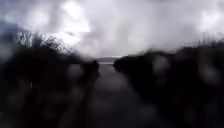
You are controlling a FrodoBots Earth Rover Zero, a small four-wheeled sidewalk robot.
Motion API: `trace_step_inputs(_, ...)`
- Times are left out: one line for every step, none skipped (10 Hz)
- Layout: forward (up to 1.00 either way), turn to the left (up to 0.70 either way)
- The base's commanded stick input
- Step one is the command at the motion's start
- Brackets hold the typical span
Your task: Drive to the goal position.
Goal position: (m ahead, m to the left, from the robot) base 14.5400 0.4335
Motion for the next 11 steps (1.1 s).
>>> trace_step_inputs(0.70,0.00)
trace_step_inputs(0.70,0.00)
trace_step_inputs(0.70,0.00)
trace_step_inputs(0.70,0.00)
trace_step_inputs(0.70,0.00)
trace_step_inputs(0.70,0.00)
trace_step_inputs(0.70,0.00)
trace_step_inputs(0.70,-0.12)
trace_step_inputs(0.70,-0.28)
trace_step_inputs(0.70,-0.34)
trace_step_inputs(0.70,-0.33)
